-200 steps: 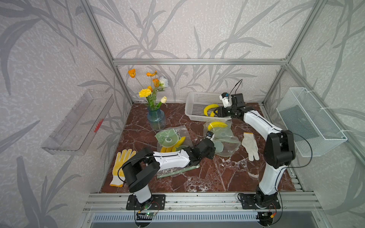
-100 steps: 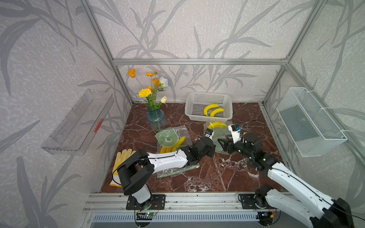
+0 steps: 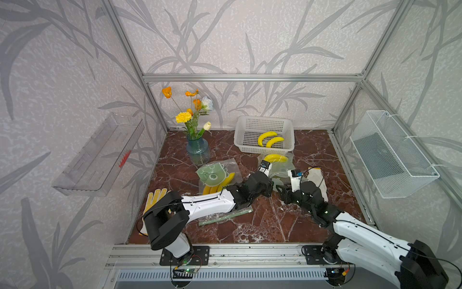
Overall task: Open the zip-top bag and take out the banana
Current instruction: Place the banana in the basket.
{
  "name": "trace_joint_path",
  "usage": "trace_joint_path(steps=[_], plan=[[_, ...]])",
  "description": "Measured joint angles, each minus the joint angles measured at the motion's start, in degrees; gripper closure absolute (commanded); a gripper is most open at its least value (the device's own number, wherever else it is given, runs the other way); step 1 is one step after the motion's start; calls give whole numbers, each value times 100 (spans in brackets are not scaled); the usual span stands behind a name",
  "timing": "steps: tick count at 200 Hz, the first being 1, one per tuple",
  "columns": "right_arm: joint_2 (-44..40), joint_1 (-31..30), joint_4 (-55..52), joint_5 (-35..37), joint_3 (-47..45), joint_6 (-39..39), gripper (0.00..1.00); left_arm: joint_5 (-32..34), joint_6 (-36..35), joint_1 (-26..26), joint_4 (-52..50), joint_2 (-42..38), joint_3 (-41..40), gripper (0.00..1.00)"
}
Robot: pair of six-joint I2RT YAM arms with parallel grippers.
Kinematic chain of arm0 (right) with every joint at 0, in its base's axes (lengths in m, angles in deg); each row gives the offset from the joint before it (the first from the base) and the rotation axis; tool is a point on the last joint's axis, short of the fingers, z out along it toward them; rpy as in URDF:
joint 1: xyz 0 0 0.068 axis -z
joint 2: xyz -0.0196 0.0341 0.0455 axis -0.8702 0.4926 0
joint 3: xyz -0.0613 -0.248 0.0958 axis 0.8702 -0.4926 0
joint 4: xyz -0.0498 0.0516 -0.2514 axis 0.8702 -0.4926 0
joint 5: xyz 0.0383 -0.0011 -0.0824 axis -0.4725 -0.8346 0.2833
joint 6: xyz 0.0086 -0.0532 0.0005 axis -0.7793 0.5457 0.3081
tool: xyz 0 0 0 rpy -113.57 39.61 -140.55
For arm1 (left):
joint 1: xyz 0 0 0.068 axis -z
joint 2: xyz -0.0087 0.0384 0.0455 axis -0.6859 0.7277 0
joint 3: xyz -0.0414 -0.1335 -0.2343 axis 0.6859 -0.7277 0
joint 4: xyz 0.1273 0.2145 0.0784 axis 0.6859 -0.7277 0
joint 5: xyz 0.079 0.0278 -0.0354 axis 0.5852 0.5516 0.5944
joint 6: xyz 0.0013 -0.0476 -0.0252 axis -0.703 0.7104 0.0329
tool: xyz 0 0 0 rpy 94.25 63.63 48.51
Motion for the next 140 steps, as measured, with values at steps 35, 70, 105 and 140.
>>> trace_joint_path(steps=[35,70,105,140], plan=[[765,0,435,11,129,-173,37,-76,-61,92,98,-7,0,100],[1482,0,855,17,251,-365,37,-168,-109,157,225,-7,0,100],[2299,0,844,-4,494,-474,45,-243,-146,184,306,-4,0,100],[2492,0,581,-37,743,-461,49,-280,-155,192,365,-4,-35,100]])
